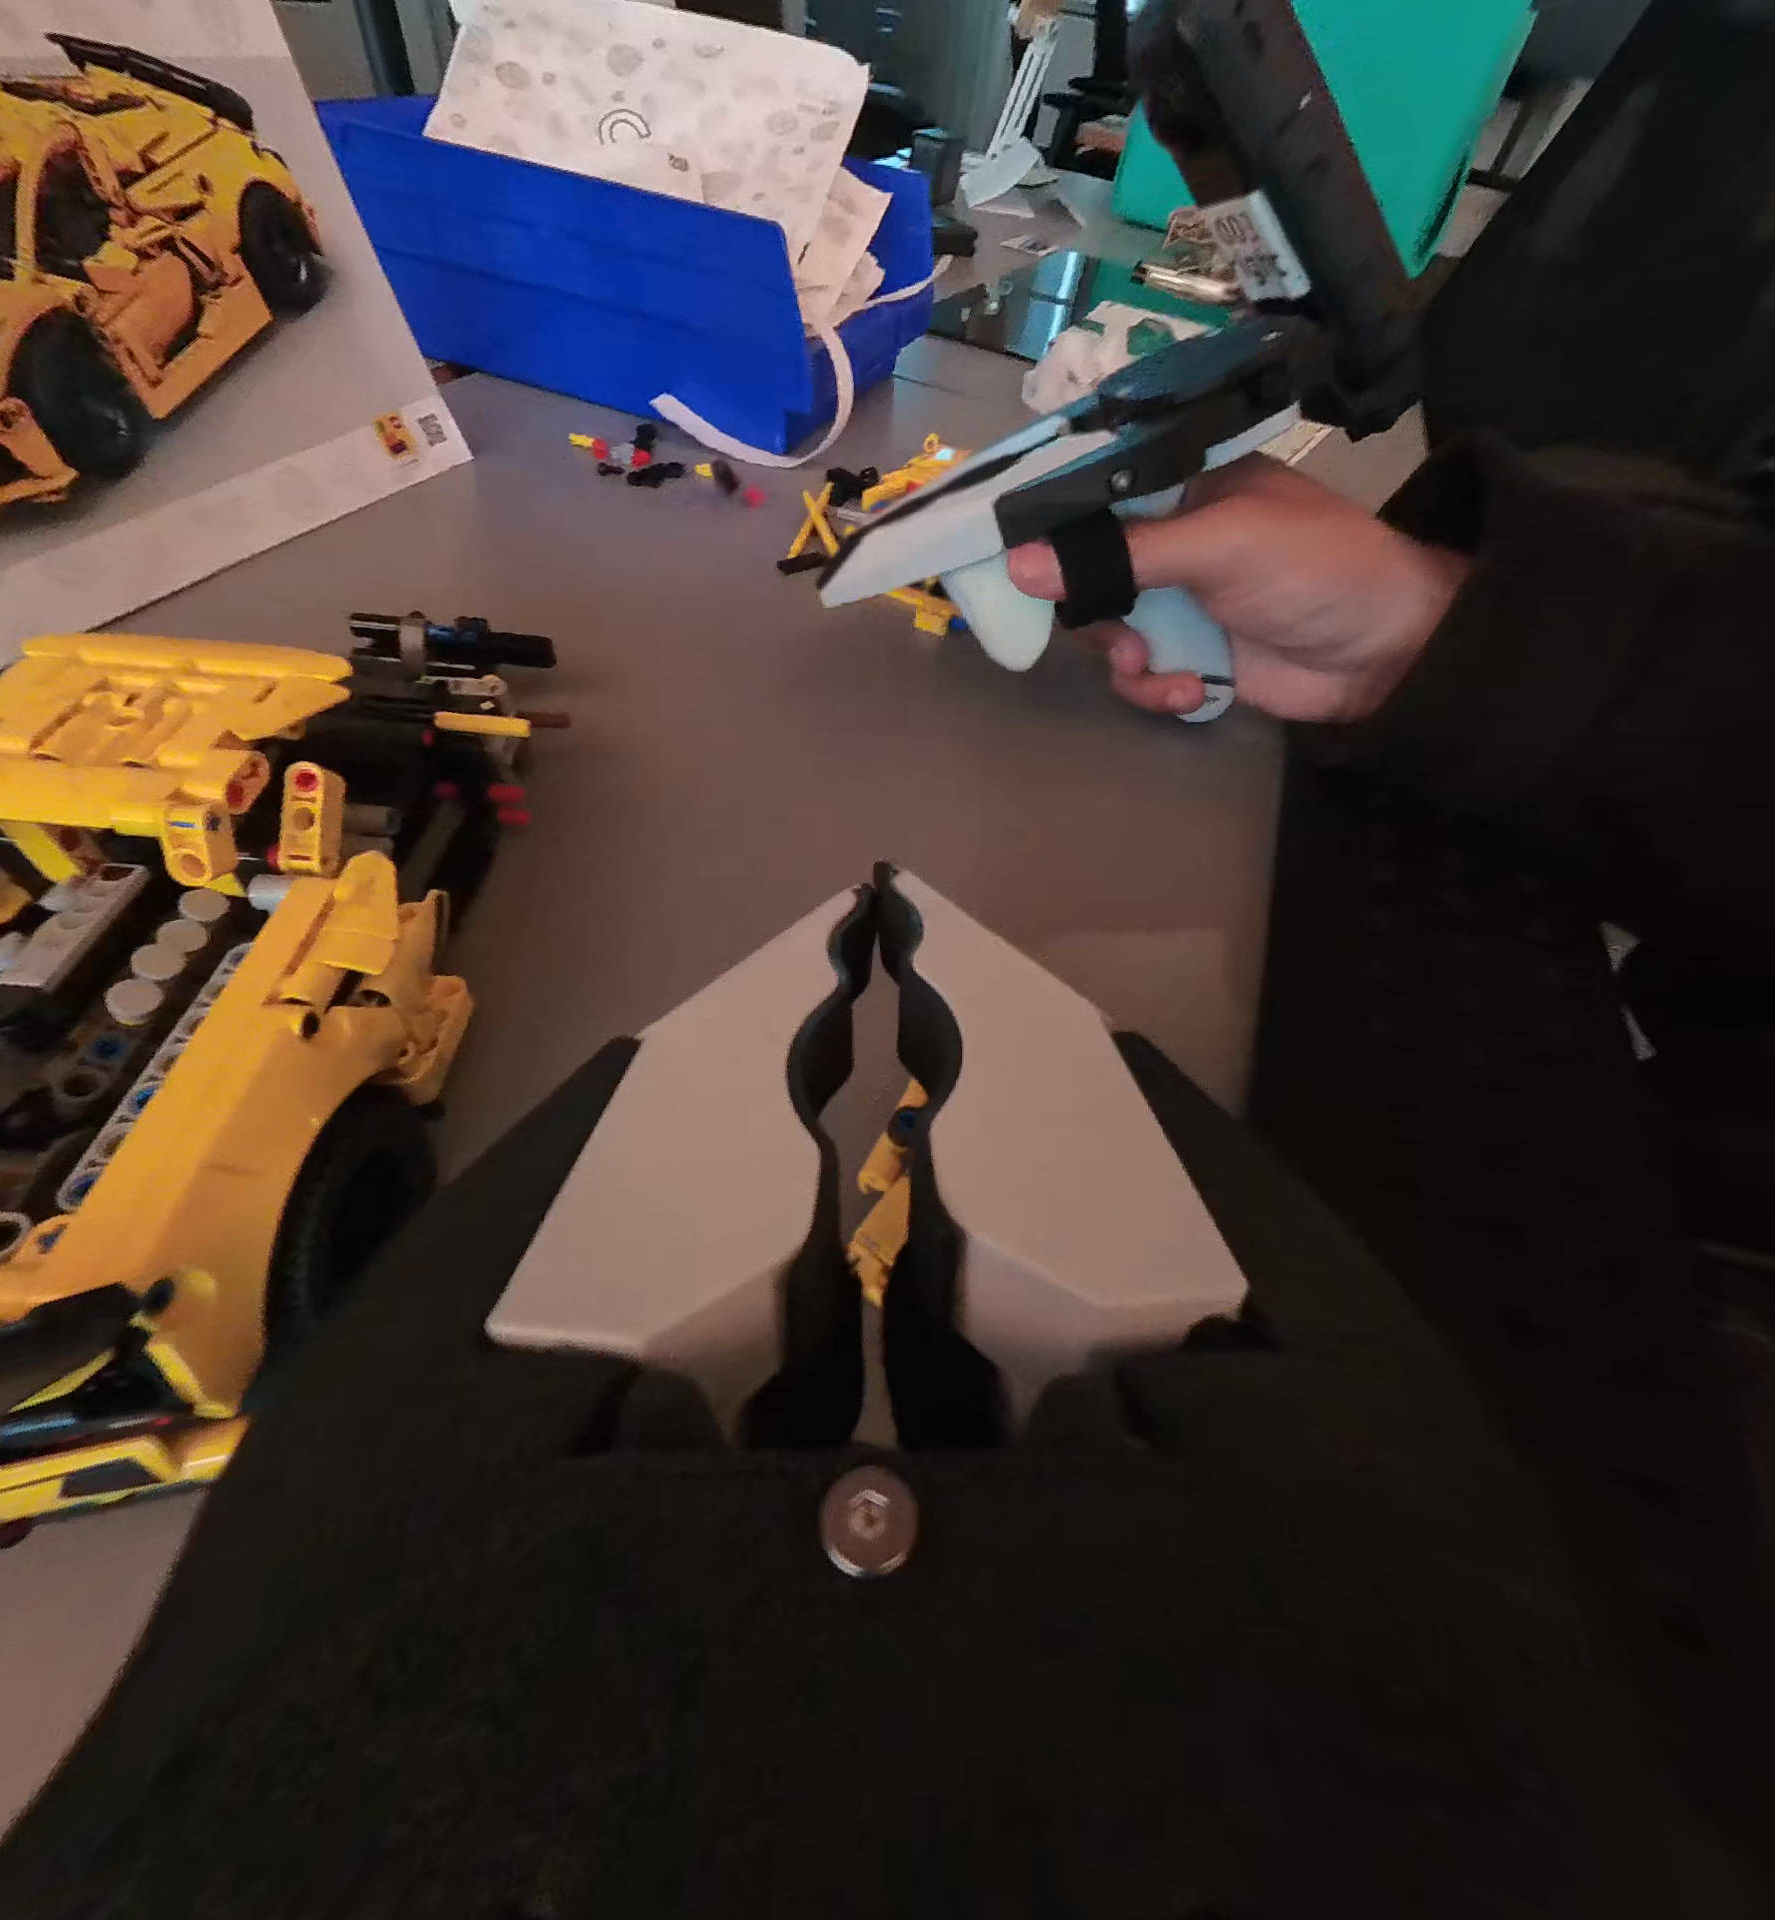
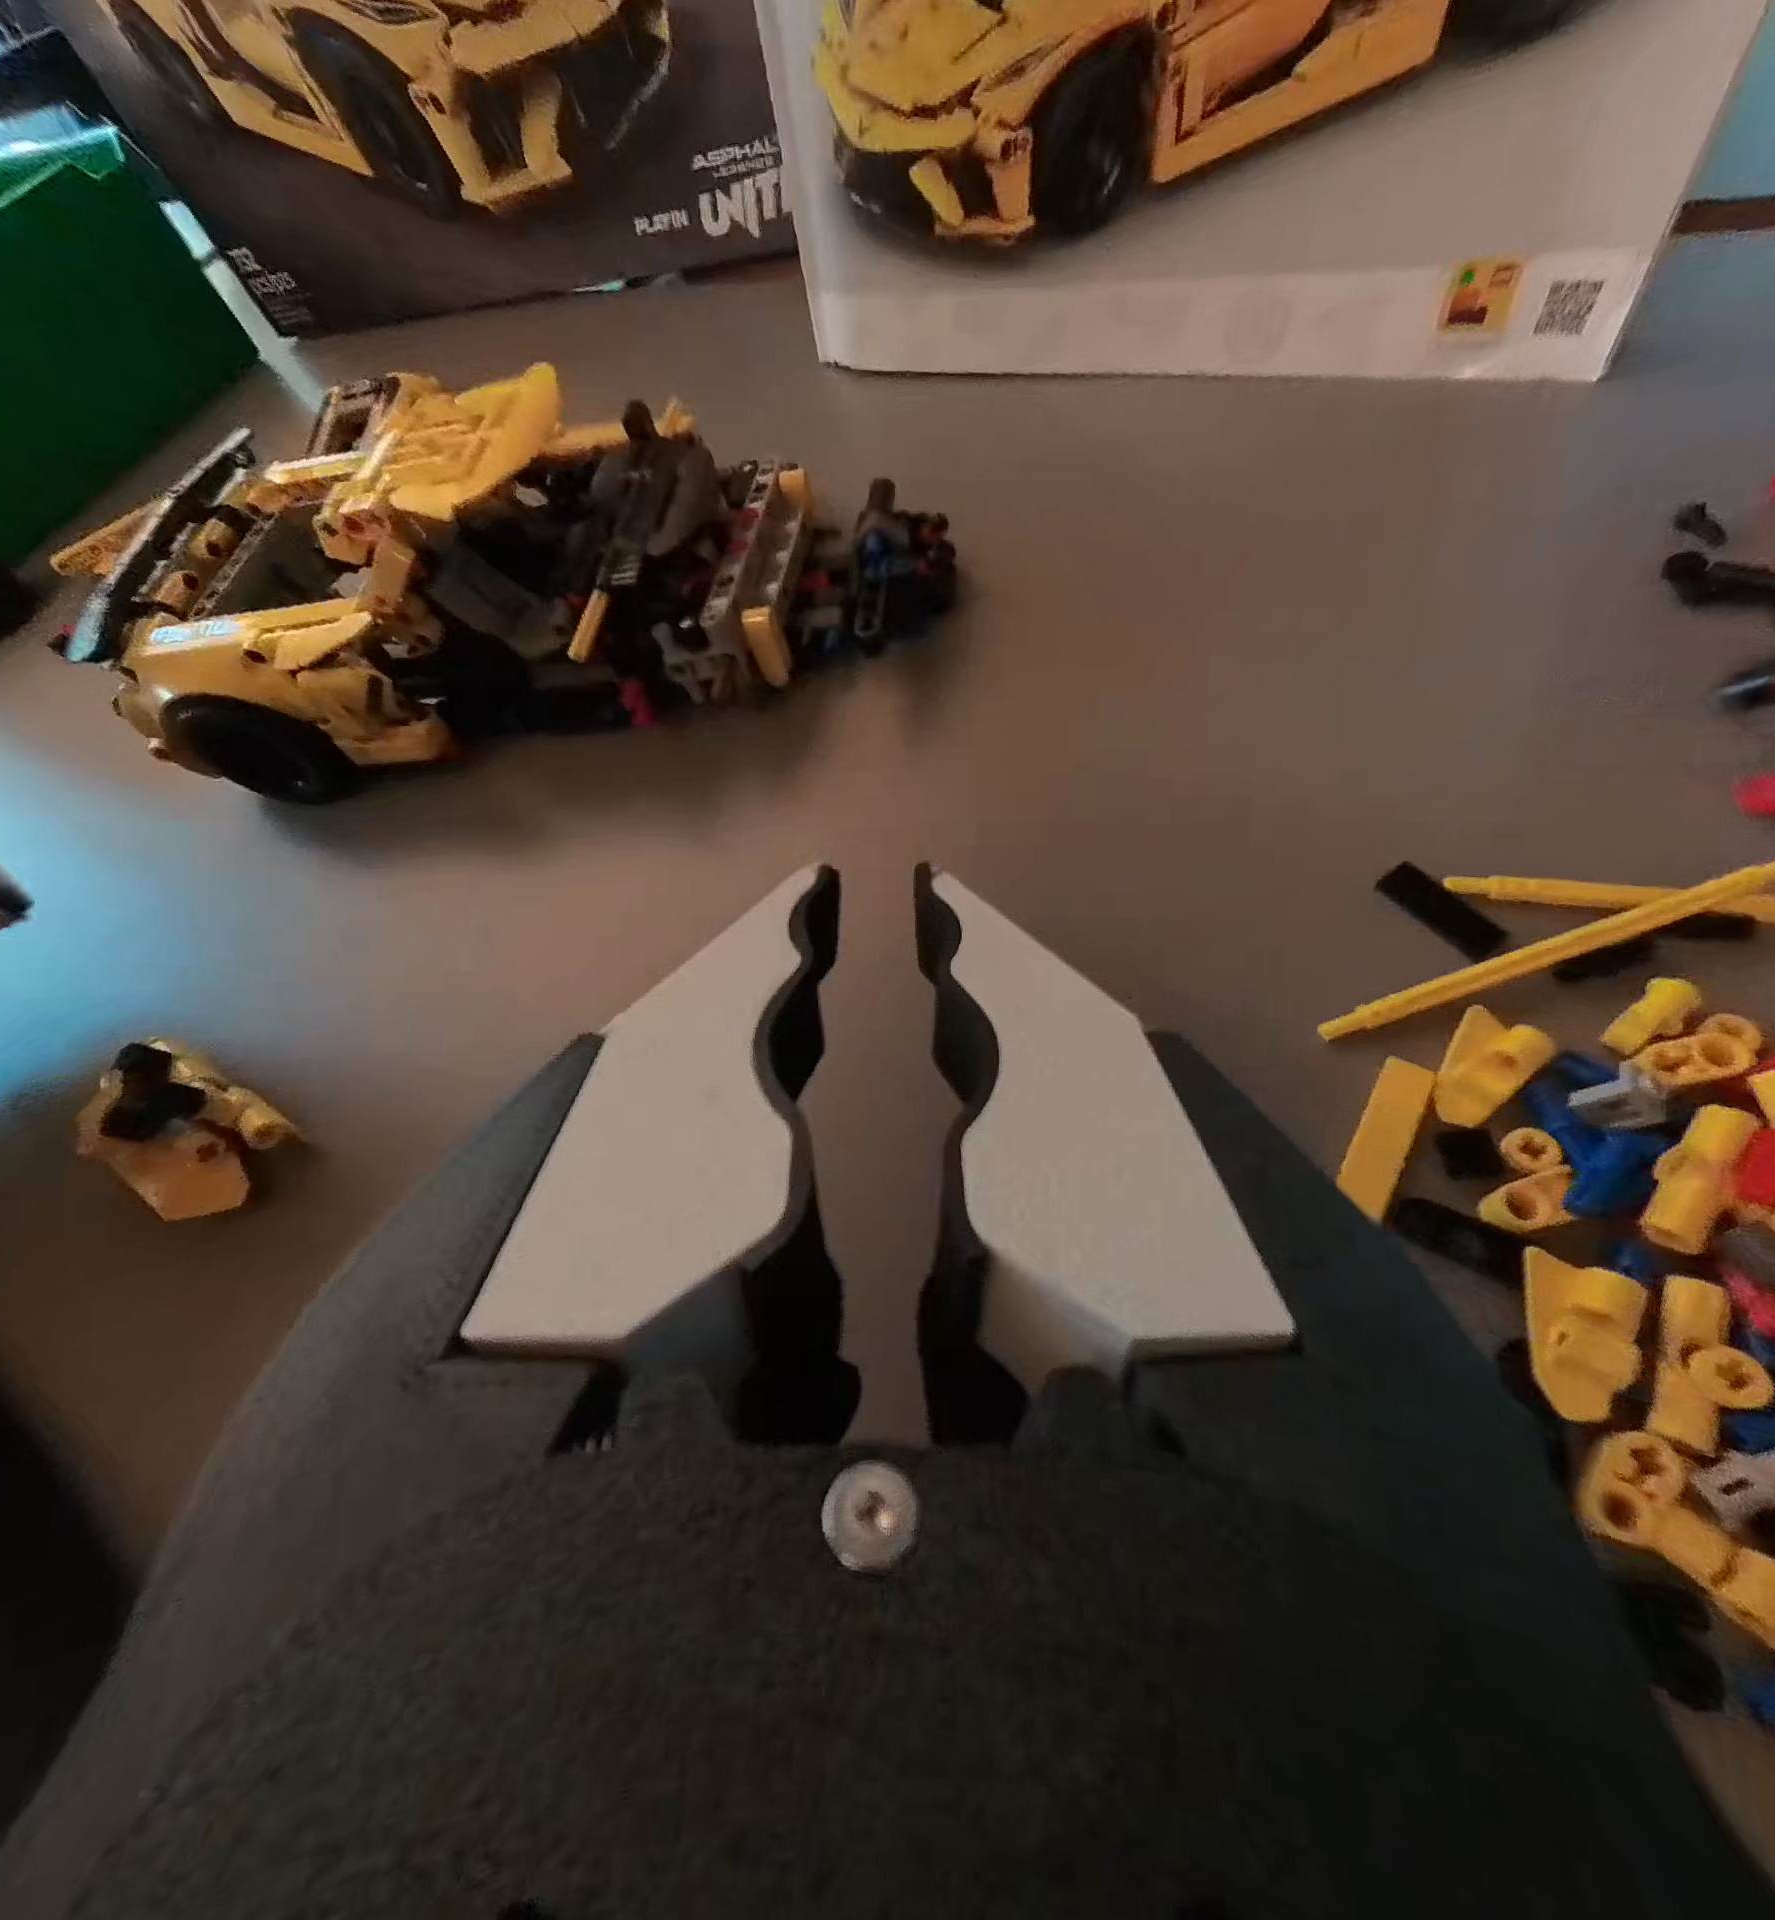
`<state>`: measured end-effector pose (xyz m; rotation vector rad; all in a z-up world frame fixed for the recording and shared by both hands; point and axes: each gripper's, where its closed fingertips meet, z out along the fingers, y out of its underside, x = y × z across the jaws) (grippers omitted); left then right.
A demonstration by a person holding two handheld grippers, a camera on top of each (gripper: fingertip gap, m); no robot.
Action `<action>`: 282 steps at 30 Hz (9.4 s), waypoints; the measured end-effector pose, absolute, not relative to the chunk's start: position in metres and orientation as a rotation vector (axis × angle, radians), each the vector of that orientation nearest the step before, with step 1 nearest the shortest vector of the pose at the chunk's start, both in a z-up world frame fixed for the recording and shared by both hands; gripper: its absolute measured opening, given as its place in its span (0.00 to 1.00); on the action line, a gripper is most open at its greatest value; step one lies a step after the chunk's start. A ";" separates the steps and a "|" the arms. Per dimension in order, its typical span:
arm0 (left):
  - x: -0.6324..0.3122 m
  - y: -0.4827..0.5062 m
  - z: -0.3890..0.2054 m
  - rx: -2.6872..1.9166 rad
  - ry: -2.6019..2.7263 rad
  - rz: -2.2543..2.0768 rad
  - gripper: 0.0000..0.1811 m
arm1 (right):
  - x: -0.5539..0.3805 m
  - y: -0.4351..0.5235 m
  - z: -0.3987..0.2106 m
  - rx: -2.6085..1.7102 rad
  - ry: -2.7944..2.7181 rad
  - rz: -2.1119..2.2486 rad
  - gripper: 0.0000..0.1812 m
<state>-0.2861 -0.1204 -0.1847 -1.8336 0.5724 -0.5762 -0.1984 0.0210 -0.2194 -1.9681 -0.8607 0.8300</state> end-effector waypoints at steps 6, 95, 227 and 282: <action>-0.304 -0.112 -0.182 -1.843 0.468 -0.552 0.00 | -0.197 0.022 -0.215 -1.972 -0.794 0.916 0.06; -0.607 -0.137 -0.258 -2.318 -0.417 0.419 0.04 | -0.317 -0.096 -0.210 -1.136 -1.826 0.710 0.09; -0.358 -0.134 -0.169 -1.852 0.044 -0.545 0.08 | -0.353 -0.141 -0.180 -1.004 -1.704 0.490 0.16; -0.432 -0.142 -0.145 -1.692 -0.233 -0.166 0.07 | -0.359 -0.133 -0.138 -1.448 -1.252 1.045 0.04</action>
